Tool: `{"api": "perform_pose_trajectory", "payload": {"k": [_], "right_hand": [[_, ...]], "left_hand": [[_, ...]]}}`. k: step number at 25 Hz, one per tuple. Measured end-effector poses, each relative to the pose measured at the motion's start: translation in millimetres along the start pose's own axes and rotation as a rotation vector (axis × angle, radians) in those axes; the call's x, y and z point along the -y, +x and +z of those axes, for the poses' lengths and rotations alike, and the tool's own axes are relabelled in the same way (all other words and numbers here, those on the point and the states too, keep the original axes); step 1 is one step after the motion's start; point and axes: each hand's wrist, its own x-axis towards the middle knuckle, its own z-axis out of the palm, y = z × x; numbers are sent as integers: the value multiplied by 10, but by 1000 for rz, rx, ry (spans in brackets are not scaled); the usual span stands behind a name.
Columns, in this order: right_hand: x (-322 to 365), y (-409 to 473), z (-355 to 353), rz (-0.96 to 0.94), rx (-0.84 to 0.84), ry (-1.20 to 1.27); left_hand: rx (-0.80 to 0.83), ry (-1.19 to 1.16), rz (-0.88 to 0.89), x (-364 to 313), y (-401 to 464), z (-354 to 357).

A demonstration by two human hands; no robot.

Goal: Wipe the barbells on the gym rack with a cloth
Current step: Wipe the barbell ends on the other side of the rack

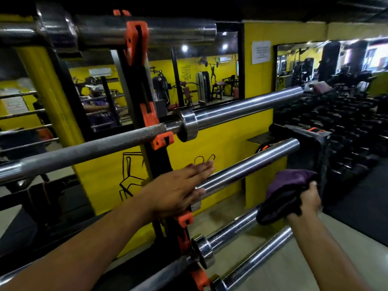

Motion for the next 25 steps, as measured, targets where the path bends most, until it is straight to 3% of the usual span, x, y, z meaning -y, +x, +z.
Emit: {"api": "perform_pose_trajectory", "payload": {"k": [6,9,11,14,17,19,21,25], "right_hand": [[372,839,603,-109,94,-8],[356,812,882,-51,150,-19],[155,579,859,20,261,109],[-152,375,734,-63,312,7],[-36,448,789,-5,212,-42],[172,592,871,-85,121,-11],[236,640,893,-69,64,-85],[-151,509,694,-69,319,-168]], "left_hand": [[2,-26,73,80,90,235],[-61,50,79,99,103,270],[-54,41,63,104,93,284],[20,-1,66,114,80,275],[-38,50,81,125,68,284],[-77,71,86,124,74,282],[-2,14,83,120,95,248],[115,-6,67,127,119,212]]}}
